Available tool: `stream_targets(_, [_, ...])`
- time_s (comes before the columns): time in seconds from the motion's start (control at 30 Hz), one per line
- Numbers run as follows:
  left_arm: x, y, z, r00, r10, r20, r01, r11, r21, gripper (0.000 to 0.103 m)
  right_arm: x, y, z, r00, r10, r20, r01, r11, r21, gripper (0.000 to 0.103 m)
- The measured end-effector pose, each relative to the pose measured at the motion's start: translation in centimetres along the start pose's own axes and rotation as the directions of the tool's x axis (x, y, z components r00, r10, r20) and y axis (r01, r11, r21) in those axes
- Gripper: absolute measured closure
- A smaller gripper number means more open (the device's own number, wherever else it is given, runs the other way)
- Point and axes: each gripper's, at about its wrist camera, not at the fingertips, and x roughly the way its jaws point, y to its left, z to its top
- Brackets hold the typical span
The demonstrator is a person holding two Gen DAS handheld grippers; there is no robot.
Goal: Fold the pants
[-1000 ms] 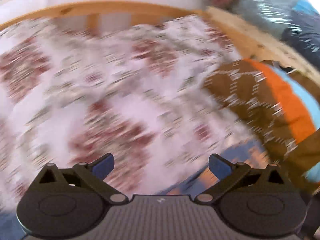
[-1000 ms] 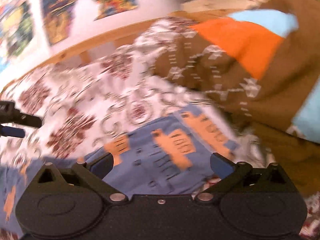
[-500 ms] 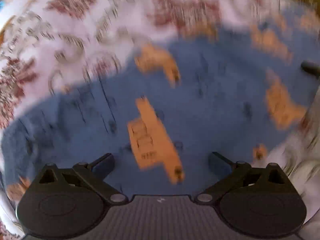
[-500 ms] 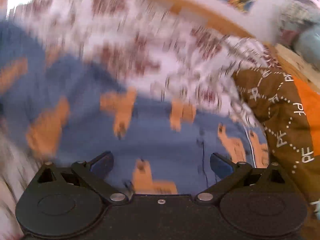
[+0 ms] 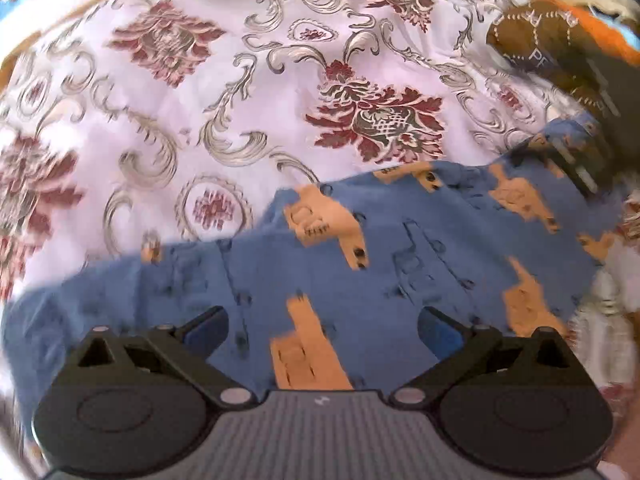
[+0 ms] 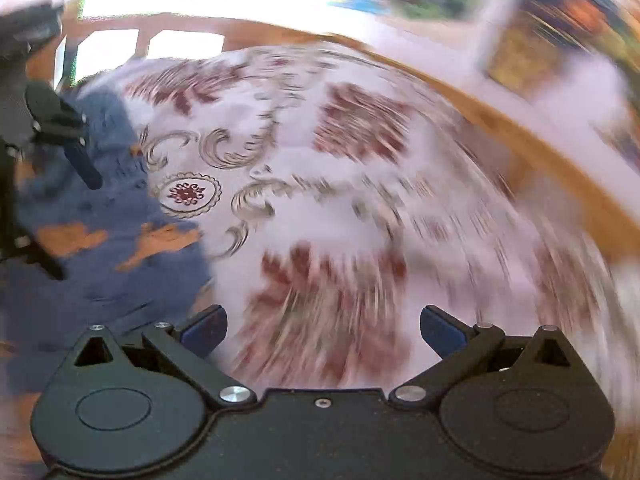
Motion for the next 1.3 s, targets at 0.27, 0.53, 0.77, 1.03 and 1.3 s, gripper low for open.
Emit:
stream_targets(0.27, [3.6, 1.7, -2.0, 0.999, -0.033, -0.015, 0.031, 0.993, -0.114, 0.0, 9.7, 0.5, 2.5, 0.946, 0.32, 0.046, -0.277, 0.876, -0.395, 0.001])
stream_targets(0.53, [4.0, 2.4, -2.5, 0.998, -0.056, -0.012, 0.054, 0.99, -0.127, 0.0, 9.1, 2.3, 3.9, 0.89, 0.452, 0.067, -0.377, 0.809, -0.452, 0.001])
stream_targets(0.77, [4.2, 2.5, -2.4, 0.998, -0.058, -0.013, 0.056, 0.99, -0.13, 0.0, 9.1, 3.4, 4.6, 0.849, 0.521, 0.088, -0.431, 0.778, -0.457, 0.004])
stream_targets(1.03, [4.3, 2.5, -2.5, 0.998, -0.056, -0.015, 0.053, 0.99, -0.127, 0.0, 9.5, 3.2, 4.7, 0.879, 0.446, 0.168, -0.338, 0.831, -0.441, 0.007])
stream_targets(1.3, [4.3, 2.4, -2.4, 0.998, -0.056, -0.016, 0.053, 0.99, -0.129, 0.0, 11.9, 2.2, 4.2, 0.921, 0.345, 0.181, -0.281, 0.91, -0.305, 0.001])
